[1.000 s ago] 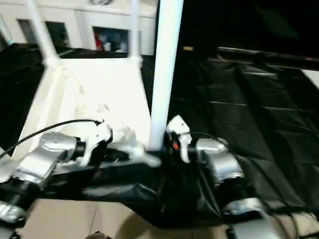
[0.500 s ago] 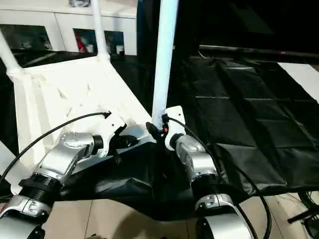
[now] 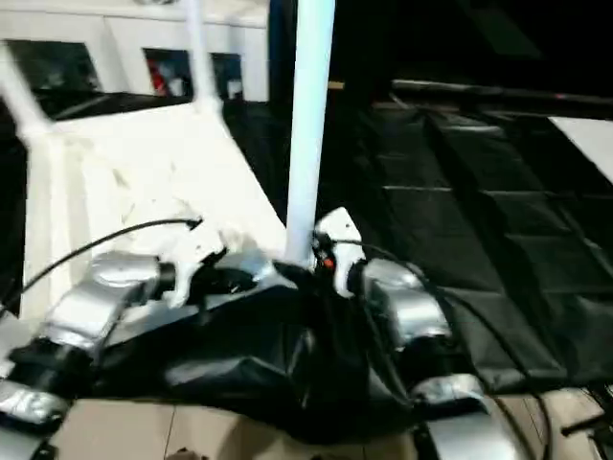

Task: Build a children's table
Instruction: Rotate leg to tighten

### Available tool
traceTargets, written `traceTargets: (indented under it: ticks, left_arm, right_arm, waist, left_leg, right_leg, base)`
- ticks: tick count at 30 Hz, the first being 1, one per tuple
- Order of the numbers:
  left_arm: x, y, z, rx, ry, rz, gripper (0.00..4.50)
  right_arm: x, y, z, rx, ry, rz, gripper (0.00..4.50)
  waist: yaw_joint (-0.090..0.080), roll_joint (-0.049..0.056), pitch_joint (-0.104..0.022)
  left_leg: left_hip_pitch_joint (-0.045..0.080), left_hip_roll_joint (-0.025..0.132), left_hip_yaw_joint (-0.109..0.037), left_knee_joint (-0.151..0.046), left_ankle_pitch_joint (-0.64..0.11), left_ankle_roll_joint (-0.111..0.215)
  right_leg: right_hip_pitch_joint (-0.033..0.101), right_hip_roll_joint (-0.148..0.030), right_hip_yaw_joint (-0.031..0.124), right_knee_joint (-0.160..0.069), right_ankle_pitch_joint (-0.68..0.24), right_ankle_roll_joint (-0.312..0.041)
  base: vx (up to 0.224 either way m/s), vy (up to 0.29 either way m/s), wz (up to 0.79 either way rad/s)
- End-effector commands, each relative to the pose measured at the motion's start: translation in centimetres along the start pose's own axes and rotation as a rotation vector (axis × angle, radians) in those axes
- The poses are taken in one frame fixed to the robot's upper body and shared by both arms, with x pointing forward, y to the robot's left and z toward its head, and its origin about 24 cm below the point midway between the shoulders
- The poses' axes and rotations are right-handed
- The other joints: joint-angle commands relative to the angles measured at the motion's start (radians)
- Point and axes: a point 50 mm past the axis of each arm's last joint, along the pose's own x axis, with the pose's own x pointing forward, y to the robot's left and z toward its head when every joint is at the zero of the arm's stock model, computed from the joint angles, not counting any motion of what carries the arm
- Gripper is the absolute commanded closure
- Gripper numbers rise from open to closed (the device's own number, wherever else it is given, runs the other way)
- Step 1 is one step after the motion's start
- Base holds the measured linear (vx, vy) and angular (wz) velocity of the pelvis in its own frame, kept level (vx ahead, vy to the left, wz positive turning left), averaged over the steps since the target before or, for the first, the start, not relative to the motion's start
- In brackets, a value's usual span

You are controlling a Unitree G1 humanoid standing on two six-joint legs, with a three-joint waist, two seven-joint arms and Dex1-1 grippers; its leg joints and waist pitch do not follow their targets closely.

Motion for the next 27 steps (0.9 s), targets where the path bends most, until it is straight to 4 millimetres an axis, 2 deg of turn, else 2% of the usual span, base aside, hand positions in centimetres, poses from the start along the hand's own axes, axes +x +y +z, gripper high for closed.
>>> traceTargets:
  ticks: [1, 2, 4, 7, 10, 13, 19, 21, 23, 25, 26, 27]
  left_arm:
    - [1.3, -1.4, 1.4, 0.072, -0.035, -0.134, 4.50]
    - [1.1, -1.6, 1.2, 0.076, -0.029, -0.161, 4.50]
    - [0.7, -1.9, 0.9, 0.083, -0.018, -0.215, 4.50]
    - [0.5, -2.1, 0.7, 0.083, -0.013, -0.240, 4.50]
    - [0.4, -2.2, 0.5, 0.080, 0.001, -0.266, 4.50]
    - [0.2, -2.2, 0.4, 0.076, 0.009, -0.281, 4.50]
    - [0.1, -2.3, 0.2, 0.061, 0.017, -0.303, 4.50]
    - [0.2, -2.1, 0.2, 0.061, 0.016, -0.271, 4.50]
    - [0.7, -1.3, 0.5, 0.043, 0.000, -0.159, 4.50]
    - [1.4, -0.5, 1.3, 0.016, -0.043, -0.055, 4.50]
    - [1.4, -0.5, 1.4, 0.015, -0.045, -0.051, 4.50]
    - [1.8, -0.2, 1.8, 0.003, -0.058, -0.003, 4.50]
  right_arm:
    - [1.4, 2.4, -0.5, -0.005, 0.023, 0.207, 0.80]
    - [1.1, 2.4, -0.5, -0.008, 0.028, 0.230, 0.80]
    - [0.5, 2.3, -0.6, -0.015, 0.039, 0.263, 0.80]
    - [0.2, 2.3, -0.7, -0.018, 0.049, 0.281, 0.80]
    - [0.0, 2.3, -0.8, -0.017, 0.065, 0.303, 1.10]
    - [-0.2, 2.4, -0.9, -0.011, 0.071, 0.329, 1.36]
    - [-0.4, 2.8, -1.0, 0.001, 0.076, 0.365, 1.68]
    - [-0.3, 2.8, -1.2, 0.000, 0.076, 0.357, 1.81]
    - [0.3, 2.7, -1.4, 0.013, 0.067, 0.283, 1.86]
    - [1.5, 2.2, -1.7, 0.055, 0.052, 0.110, 1.89]
    - [1.5, 2.2, -1.7, 0.058, 0.052, 0.102, 1.92]
    - [2.2, 1.9, -1.9, 0.094, 0.049, 0.009, 1.95]
  waist:
    - [0.004, 0.009, -0.066]
    - [0.011, 0.012, -0.066]
    - [0.020, 0.011, -0.063]
    - [0.024, 0.011, -0.060]
    - [0.027, 0.010, -0.058]
    - [0.028, 0.010, -0.059]
    - [0.030, 0.010, -0.065]
    - [0.031, 0.010, -0.064]
    - [0.030, 0.009, -0.062]
    - [0.027, 0.008, -0.056]
    - [0.022, 0.007, -0.054]
    - [0.019, 0.008, -0.053]
  left_leg:
    - [0.005, 0.038, -0.003, -0.055, -0.158, 0.055]
    - [0.009, 0.040, -0.001, -0.054, -0.161, 0.055]
    - [0.007, 0.041, 0.000, -0.057, -0.189, 0.048]
    - [0.010, 0.042, -0.001, -0.059, -0.226, 0.030]
    - [0.012, 0.041, -0.003, -0.063, -0.253, 0.014]
    - [0.014, 0.041, -0.002, -0.062, -0.247, 0.012]
    - [0.008, 0.041, -0.002, -0.058, -0.191, 0.023]
    - [0.008, 0.040, -0.001, -0.057, -0.193, 0.024]
    - [0.010, 0.040, -0.002, -0.058, -0.205, 0.020]
    - [0.014, 0.037, -0.002, -0.061, -0.253, 0.005]
    - [0.014, 0.034, -0.004, -0.062, -0.274, -0.009]
    - [0.016, 0.034, -0.009, -0.064, -0.296, -0.019]
  right_leg:
    - [0.054, -0.080, 0.051, -0.054, -0.117, -0.223]
    - [0.051, -0.079, 0.051, -0.054, -0.111, -0.229]
    - [0.054, -0.080, 0.050, -0.056, -0.149, -0.220]
    - [0.050, -0.083, 0.051, -0.064, -0.217, -0.206]
    - [0.049, -0.085, 0.052, -0.072, -0.299, -0.178]
    - [0.046, -0.084, 0.053, -0.071, -0.294, -0.175]
    - [0.052, -0.081, 0.051, -0.058, -0.191, -0.198]
    - [0.052, -0.082, 0.051, -0.059, -0.189, -0.202]
    - [0.050, -0.083, 0.051, -0.062, -0.207, -0.199]
    - [0.045, -0.085, 0.052, -0.074, -0.304, -0.181]
    - [0.043, -0.087, 0.052, -0.081, -0.373, -0.161]
    - [0.043, -0.089, 0.050, -0.087, -0.439, -0.139]
  base:
    - [0.000, 0.000, 0.00]
    - [0.000, 0.000, 0.00]
    - [0.000, 0.000, 0.00]
    - [0.000, 0.000, 0.00]
    - [0.000, 0.000, 0.00]
    - [0.000, 0.000, 0.00]
    - [0.000, 0.000, 0.00]
    - [0.000, 0.000, 0.00]
    - [0.000, 0.000, 0.00]
    - [0.000, 0.000, 0.00]
    - [0.000, 0.000, 0.00]
    - [0.000, 0.000, 0.00]
